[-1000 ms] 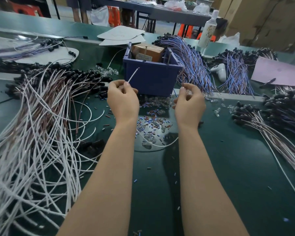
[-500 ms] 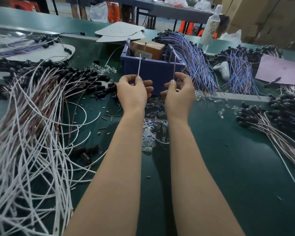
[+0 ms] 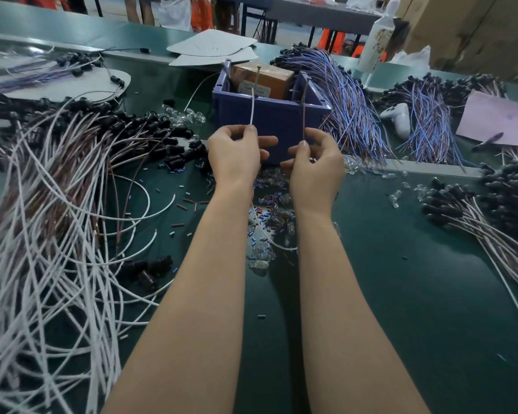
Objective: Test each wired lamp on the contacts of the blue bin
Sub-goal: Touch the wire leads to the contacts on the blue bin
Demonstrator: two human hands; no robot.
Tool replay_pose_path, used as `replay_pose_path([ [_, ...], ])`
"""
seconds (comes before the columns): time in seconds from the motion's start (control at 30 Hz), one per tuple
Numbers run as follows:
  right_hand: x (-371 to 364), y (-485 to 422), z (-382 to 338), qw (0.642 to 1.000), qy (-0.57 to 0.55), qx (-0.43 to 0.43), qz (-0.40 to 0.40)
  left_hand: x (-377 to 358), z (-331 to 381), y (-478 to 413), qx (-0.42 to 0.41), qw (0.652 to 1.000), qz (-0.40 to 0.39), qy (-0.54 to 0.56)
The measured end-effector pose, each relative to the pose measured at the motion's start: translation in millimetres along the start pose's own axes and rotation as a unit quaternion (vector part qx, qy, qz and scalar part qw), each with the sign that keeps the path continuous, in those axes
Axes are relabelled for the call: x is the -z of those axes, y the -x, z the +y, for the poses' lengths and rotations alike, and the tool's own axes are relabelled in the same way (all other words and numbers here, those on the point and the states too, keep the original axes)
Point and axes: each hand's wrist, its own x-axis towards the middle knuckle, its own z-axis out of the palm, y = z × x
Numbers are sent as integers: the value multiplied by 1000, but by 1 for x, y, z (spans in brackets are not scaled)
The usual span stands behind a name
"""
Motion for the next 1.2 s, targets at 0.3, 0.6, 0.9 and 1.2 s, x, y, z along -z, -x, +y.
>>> replay_pose_path([
  [0.3, 1, 0, 2, 1000, 2, 3, -3, 0, -3, -3, 22, 999, -20, 14],
  [0.6, 0, 1, 3, 1000, -9, -8, -5, -2, -3, -2, 31, 998, -26, 45],
  [0.9, 1, 0, 1, 1000, -10, -5, -13, 0, -1, -3, 43, 996, -39, 60],
  [1.2, 1, 0, 1, 1000, -6, 0, -12, -4, -5, -3, 44, 996, -44, 58],
])
